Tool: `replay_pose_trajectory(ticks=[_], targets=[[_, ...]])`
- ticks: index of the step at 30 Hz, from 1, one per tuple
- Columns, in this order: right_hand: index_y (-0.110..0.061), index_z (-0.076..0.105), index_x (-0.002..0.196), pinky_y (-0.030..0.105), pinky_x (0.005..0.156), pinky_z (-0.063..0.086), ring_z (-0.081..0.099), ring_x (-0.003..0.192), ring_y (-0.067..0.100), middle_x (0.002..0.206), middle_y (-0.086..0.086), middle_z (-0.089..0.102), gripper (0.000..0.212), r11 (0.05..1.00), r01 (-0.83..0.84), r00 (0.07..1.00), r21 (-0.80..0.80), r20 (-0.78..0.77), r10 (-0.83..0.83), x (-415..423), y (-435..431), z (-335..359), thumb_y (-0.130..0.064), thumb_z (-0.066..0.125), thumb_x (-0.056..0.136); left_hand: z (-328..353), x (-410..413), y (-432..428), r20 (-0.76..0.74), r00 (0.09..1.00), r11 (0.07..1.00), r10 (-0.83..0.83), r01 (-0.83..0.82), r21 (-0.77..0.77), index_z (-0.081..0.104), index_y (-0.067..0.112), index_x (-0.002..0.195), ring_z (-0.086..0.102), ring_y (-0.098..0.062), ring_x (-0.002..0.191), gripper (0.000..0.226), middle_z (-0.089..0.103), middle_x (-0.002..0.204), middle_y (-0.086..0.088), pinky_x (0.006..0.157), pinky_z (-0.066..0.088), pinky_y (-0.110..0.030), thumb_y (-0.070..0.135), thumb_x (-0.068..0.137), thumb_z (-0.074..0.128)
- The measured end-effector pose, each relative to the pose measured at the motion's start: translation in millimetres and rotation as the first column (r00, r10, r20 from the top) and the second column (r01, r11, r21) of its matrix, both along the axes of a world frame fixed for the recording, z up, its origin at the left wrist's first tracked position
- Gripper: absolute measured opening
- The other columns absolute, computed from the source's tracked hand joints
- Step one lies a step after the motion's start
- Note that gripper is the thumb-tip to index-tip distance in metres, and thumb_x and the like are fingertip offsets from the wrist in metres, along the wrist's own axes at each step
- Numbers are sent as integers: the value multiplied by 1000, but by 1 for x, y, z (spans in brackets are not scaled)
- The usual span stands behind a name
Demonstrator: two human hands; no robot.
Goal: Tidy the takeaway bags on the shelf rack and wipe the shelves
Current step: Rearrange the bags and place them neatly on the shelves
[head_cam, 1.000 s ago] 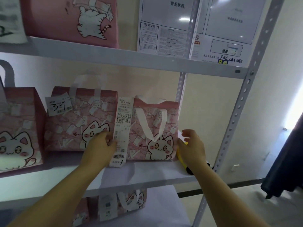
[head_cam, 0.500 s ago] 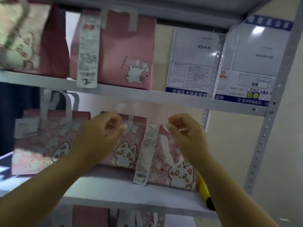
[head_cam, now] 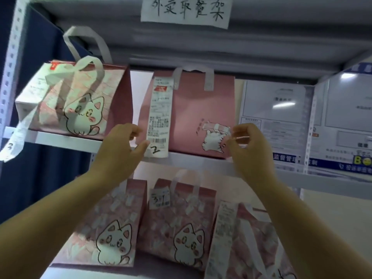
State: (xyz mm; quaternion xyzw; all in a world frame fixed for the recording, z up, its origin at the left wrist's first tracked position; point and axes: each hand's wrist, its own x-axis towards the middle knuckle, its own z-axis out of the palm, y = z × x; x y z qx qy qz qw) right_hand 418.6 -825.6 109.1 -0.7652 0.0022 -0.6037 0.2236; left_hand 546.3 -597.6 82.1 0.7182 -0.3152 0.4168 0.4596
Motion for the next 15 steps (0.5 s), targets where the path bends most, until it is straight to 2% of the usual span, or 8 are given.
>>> replay_pose_trajectory(ticks=[5,8,12,15], targets=[[-25,53,95,12,67,40,57,82,8,95,-6,59,15,999,19,991,-48,130,-12,19,13,9,-20,64,85,2,18,11,32,999,1000,30,-30,8,57,12,112,52,-11,91,31,53,103,2,75,41,-24,24,85,66],[-22,54,94,3,68,38,54,79,1,91,-4,59,16,993,-51,981,-110,181,70,25,35,12,-15,65,84,0,18,24,78,996,999,51,-52,11,59,14,107,54,-11,88,26,56,100,2,75,46,-25,23,83,67],[-22,53,95,16,69,43,55,80,4,89,-7,58,13,963,-177,970,-204,129,205,38,72,15,-21,61,85,0,20,52,73,991,993,115,-115,-4,56,19,100,55,-12,88,21,54,96,6,72,49,-27,26,83,67],[-25,51,95,21,68,47,55,79,4,88,-13,55,13,941,-223,970,-256,37,240,54,99,19,-27,60,85,4,25,78,57,985,987,160,-160,-1,57,18,104,55,-10,89,25,54,99,5,72,47,-25,28,84,66]])
